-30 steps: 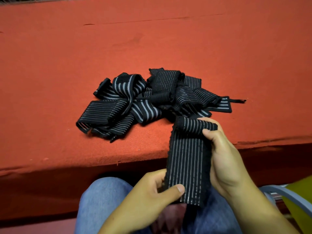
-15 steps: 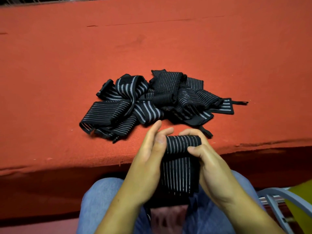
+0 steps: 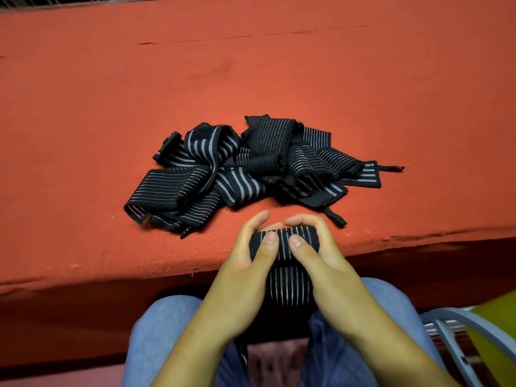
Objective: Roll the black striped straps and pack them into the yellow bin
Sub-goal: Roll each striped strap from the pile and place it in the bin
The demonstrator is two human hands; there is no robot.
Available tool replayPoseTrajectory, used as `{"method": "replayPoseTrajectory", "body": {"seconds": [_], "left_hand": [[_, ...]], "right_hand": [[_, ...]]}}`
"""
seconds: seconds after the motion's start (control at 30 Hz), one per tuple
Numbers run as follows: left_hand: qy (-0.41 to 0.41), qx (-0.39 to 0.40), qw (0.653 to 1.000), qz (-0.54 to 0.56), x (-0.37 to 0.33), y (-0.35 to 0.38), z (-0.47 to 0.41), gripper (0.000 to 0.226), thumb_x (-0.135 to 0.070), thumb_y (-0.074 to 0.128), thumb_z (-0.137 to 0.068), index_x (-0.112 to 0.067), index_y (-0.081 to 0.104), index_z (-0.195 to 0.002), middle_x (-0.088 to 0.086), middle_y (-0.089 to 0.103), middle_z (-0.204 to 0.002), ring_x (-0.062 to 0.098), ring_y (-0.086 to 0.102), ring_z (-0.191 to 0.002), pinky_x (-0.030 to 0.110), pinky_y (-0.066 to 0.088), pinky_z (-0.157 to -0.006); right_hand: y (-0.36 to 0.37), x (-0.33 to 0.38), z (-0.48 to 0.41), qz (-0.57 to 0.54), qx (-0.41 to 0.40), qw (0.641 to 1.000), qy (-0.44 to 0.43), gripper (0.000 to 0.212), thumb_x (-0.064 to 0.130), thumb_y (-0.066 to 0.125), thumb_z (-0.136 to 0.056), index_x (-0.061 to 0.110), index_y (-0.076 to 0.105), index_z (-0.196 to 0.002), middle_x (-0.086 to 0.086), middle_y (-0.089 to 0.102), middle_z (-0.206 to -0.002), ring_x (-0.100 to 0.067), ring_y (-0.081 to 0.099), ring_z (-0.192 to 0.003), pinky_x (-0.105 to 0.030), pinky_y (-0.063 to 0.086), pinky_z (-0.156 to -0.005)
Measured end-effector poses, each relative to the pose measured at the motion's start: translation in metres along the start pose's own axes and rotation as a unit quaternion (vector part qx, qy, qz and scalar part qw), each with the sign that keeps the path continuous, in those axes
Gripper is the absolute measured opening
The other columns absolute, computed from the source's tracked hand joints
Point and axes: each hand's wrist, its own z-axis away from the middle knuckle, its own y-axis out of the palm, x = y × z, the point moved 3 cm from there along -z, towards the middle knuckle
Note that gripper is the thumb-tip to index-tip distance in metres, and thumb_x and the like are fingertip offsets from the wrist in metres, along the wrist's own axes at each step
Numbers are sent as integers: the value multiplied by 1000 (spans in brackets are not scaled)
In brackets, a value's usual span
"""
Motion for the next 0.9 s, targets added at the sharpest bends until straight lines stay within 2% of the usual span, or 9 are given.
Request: {"method": "replayPoseTrajectory", "body": {"seconds": [0.07, 0.17, 0.23, 0.33, 0.53, 0.7, 0.77, 0.83, 0.9], "left_hand": [[2, 0, 999, -37, 2, -6, -1, 52, -67, 54, -88, -42, 58, -133, -24, 68, -125, -6, 61, -119, 30, 45, -110], [19, 2, 999, -43, 0, -10, -2, 38, -48, 61, -92, -32, 63, -128, -11, 74, -117, 7, 69, -111, 37, 52, -103], [22, 8, 999, -23, -1, -10, -2, 32, -31, 66, -97, -30, 63, -129, -6, 75, -115, 13, 71, -109, 35, 54, -100], [39, 16, 999, -12, -5, -10, 1, 35, -9, 66, -98, -26, 65, -128, -5, 77, -111, 8, 72, -101, 21, 54, -88], [55, 26, 998, 2, -12, -9, 5, 35, -3, 70, -93, -25, 70, -120, -7, 75, -111, 6, 70, -101, 19, 54, -85], [17, 53, 998, 8, -17, -8, 4, 32, -51, 60, -99, -33, 68, -123, -10, 74, -117, 7, 68, -111, 26, 53, -95], [18, 31, 999, 4, -16, -7, 3, 26, -44, 61, -98, -28, 73, -115, -8, 76, -112, 10, 70, -108, 30, 53, -96], [29, 6, 1000, 6, -17, -9, 1, 15, -25, 65, -98, -25, 76, -108, -7, 78, -105, 8, 71, -100, 24, 53, -89], [32, 3, 999, 6, -16, -10, 2, 21, -11, 66, -97, -26, 76, -108, -7, 78, -102, 5, 71, -92, 19, 54, -81]], "right_hand": [[-3, 0, 0, 5, 0, 1000, 14, 24, 43, 54, -92, 48, 57, -115, 15, 72, -102, -7, 67, -97, -39, 51, -99], [-7, -1, 0, 2, -1, 999, 40, 18, 42, 57, -102, 52, 56, -117, 15, 73, -100, -9, 68, -96, -42, 53, -97], [-7, -1, 0, -3, -14, 998, 66, 16, 54, 58, -97, 54, 58, -114, 14, 75, -102, -11, 71, -99, -46, 54, -100], [-6, -1, -1, -38, -29, 995, 92, 42, 80, 63, -80, 47, 64, -107, 8, 77, -103, -17, 73, -103, -53, 54, -103], [-8, 0, 0, -153, -23, 980, 127, 36, 46, 75, -87, 15, 66, -102, -11, 70, -94, -28, 66, -93, -50, 53, -91], [-8, 2, -2, -184, -2, 975, 122, 11, 31, 62, -84, 25, 64, -93, -9, 59, -88, -24, 55, -86, -42, 44, -80], [-7, 3, -3, -192, 6, 974, 121, 10, 28, 60, -83, 26, 63, -92, -8, 57, -87, -23, 53, -85, -41, 42, -77], [-6, 1, -2, -195, 8, 972, 133, 12, 28, 62, -83, 25, 63, -95, -9, 60, -90, -24, 55, -88, -43, 43, -82], [-6, -1, 0, -203, 13, 967, 155, 16, 36, 70, -88, 23, 65, -97, -9, 65, -94, -26, 60, -92, -47, 45, -87]]}}
